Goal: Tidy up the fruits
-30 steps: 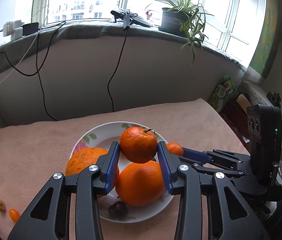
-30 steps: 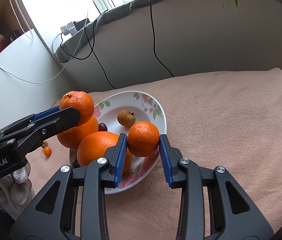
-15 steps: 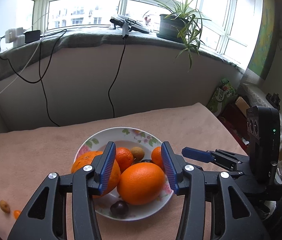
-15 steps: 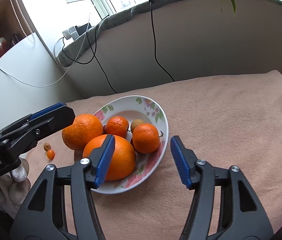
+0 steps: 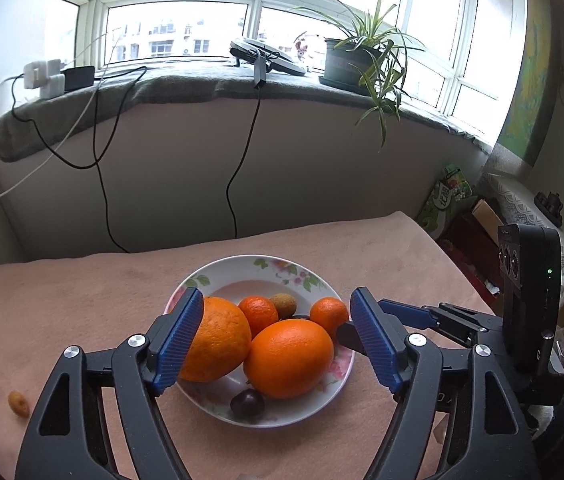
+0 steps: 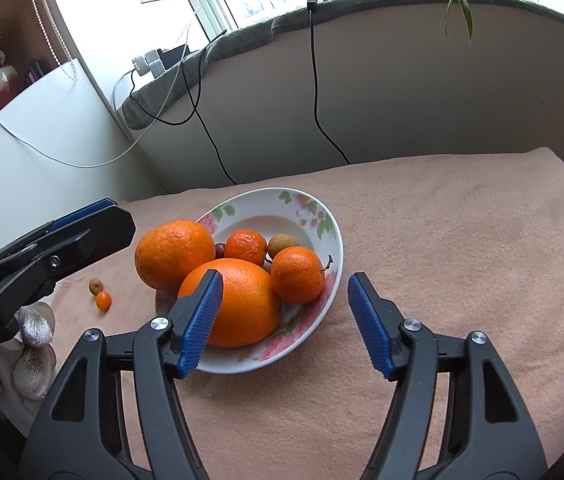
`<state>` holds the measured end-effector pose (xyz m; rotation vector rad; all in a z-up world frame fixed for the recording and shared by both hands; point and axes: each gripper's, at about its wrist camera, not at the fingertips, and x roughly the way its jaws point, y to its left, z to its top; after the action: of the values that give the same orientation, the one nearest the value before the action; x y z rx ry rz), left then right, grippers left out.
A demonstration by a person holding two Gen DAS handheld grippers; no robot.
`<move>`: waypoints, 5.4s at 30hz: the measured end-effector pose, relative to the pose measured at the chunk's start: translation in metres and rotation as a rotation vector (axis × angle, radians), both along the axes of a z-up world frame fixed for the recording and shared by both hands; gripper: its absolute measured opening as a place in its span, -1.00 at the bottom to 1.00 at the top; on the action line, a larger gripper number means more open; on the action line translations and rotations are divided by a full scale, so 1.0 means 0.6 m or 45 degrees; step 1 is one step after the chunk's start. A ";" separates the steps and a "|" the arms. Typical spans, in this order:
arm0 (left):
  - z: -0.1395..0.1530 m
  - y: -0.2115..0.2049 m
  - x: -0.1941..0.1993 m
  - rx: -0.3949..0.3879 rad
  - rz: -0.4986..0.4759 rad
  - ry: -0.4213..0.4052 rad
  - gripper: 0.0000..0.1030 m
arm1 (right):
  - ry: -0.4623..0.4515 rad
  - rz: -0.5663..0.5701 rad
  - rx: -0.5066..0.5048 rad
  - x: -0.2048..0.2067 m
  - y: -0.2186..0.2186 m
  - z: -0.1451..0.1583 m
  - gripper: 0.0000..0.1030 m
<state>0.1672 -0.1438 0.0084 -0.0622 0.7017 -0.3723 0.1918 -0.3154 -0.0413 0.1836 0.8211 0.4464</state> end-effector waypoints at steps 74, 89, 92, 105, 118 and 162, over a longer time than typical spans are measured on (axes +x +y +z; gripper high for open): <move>-0.136 0.408 -0.076 -0.145 0.473 0.231 -0.26 | 0.007 0.651 -0.207 -0.088 0.448 -0.042 0.04; -0.170 0.414 -0.041 -0.126 0.437 0.302 -0.41 | 0.061 0.681 -0.255 -0.055 0.514 -0.091 -0.18; -0.171 0.413 -0.039 -0.127 0.430 0.307 -0.41 | 0.068 0.681 -0.264 -0.052 0.522 -0.097 -0.18; -0.171 0.409 -0.038 -0.136 0.419 0.312 -0.56 | 0.098 0.660 -0.264 -0.045 0.537 -0.109 -0.50; -0.119 0.379 -0.061 -0.132 0.375 0.211 -0.56 | 0.042 0.615 -0.203 -0.061 0.489 -0.069 -0.51; -0.017 0.065 0.010 -0.095 -0.065 0.036 -0.56 | -0.120 0.104 -0.124 -0.014 0.103 0.052 -0.51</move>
<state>0.1732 -0.1048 -0.0016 -0.1205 0.7186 -0.4468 0.1831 -0.2533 -0.0101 0.0389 0.7574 0.4870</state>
